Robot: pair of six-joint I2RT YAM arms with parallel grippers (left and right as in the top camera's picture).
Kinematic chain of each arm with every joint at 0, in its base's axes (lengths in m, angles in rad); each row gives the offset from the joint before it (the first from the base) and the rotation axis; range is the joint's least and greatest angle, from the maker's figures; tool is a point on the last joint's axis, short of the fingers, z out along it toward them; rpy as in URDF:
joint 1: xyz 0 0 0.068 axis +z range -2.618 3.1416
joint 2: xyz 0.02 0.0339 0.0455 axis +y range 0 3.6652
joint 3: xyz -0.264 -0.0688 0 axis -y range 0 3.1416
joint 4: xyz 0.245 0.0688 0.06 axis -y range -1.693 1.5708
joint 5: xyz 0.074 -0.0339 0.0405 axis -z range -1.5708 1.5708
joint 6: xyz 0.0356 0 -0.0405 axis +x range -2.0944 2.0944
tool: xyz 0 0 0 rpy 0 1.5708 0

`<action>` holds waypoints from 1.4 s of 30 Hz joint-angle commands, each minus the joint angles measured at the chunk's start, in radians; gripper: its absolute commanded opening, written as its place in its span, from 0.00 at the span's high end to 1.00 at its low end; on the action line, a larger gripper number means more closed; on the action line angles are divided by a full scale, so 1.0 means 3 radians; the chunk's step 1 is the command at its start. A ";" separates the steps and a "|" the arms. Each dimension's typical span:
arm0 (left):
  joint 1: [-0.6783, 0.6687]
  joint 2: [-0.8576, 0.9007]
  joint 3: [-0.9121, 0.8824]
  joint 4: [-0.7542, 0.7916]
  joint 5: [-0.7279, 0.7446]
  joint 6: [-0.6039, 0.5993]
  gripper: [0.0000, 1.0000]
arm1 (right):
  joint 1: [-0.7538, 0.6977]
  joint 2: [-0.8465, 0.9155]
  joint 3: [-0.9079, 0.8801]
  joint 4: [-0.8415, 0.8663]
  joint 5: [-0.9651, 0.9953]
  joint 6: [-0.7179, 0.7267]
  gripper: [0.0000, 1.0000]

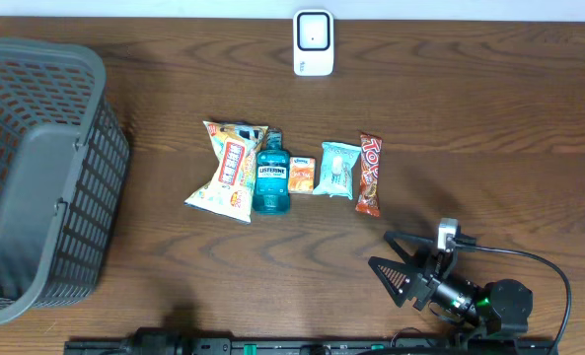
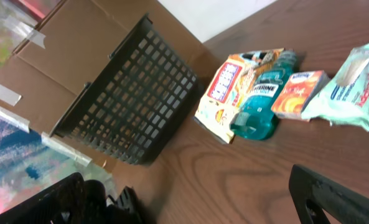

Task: Scan the item barcode
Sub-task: 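Reach the right gripper to the orange Kleenex pack and grasp it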

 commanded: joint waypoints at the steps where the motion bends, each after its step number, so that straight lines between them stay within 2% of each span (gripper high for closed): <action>1: 0.0065 -0.0006 -0.0031 0.0055 -0.0022 0.0413 0.02 | 0.0027 0.0000 -0.0005 -0.0019 -0.0013 -0.0010 0.01; 9: 0.0076 -0.0005 -0.0109 0.0266 -0.0568 0.0427 0.02 | 0.0028 0.0202 0.0025 -0.0058 0.0512 -0.0170 0.01; 13: 0.0076 -0.0004 -0.0215 0.0291 -0.0898 0.0429 0.02 | 0.0028 0.0512 0.0219 -0.0195 0.0738 -0.0460 0.01; 19: 0.0076 -0.0004 -0.0463 0.0264 -0.1143 0.0427 0.02 | 0.0045 0.1207 0.1006 -0.1020 0.1274 -0.1233 0.01; 22: 0.0076 -0.0005 -0.0727 0.0272 -0.1146 0.0427 0.02 | 0.0175 0.1733 0.1629 -0.1531 0.1759 -0.1659 0.01; 26: 0.0076 -0.0005 -0.1143 0.0355 -0.1148 0.0429 0.02 | 0.0534 0.2361 0.2232 -0.1863 0.2290 -0.1872 0.01; 31: 0.0076 -0.0006 -0.1562 0.0379 -0.1143 0.0422 0.02 | 0.1231 0.3090 0.2700 -0.1909 0.2717 -0.1854 0.01; 38: 0.0076 -0.0006 -0.2022 0.0365 -0.1146 0.0417 0.02 | 0.2064 0.3876 0.2871 -0.1606 0.2640 -0.1681 0.01; 42: 0.0074 -0.0006 -0.2155 0.0365 -0.1144 0.0417 0.02 | 0.2290 0.4241 0.2871 -0.1315 0.2659 -0.1860 0.01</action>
